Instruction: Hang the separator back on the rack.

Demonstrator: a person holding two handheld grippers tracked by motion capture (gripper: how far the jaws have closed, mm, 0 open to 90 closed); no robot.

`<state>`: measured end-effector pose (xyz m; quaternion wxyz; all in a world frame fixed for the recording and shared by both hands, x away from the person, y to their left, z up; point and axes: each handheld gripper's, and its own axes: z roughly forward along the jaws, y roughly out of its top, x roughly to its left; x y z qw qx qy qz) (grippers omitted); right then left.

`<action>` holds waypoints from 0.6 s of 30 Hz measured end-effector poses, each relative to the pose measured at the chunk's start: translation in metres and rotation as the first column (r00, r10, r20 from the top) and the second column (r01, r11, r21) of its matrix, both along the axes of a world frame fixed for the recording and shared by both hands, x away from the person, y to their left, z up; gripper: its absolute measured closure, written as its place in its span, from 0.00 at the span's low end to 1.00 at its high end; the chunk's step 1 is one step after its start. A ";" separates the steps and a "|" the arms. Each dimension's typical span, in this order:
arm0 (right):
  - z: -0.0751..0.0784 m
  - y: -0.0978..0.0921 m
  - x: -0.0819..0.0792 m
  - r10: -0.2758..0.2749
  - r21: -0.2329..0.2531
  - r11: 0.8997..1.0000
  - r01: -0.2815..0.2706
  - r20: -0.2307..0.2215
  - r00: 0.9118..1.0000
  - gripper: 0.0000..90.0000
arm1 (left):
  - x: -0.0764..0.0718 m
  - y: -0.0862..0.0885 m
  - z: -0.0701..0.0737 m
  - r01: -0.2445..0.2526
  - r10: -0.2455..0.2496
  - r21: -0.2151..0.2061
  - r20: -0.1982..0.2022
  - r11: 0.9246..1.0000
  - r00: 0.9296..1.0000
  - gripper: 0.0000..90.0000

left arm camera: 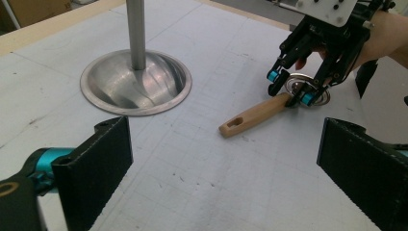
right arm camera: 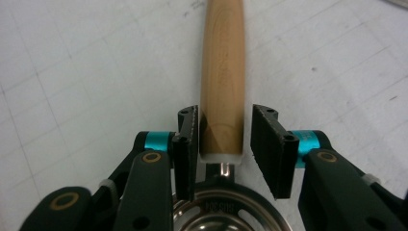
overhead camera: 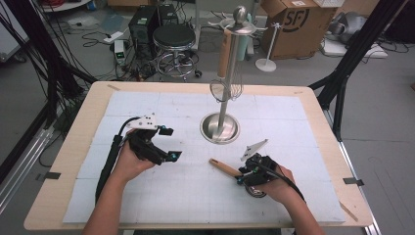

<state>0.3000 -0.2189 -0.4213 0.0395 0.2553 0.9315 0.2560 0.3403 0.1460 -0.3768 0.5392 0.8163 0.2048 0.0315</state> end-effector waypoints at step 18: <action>0.003 0.020 -0.006 0.020 -0.141 0.990 -0.017 0.019 1.000 0.77 | 0.000 0.001 0.000 -0.003 0.003 -0.001 0.002 1.000 1.000 0.07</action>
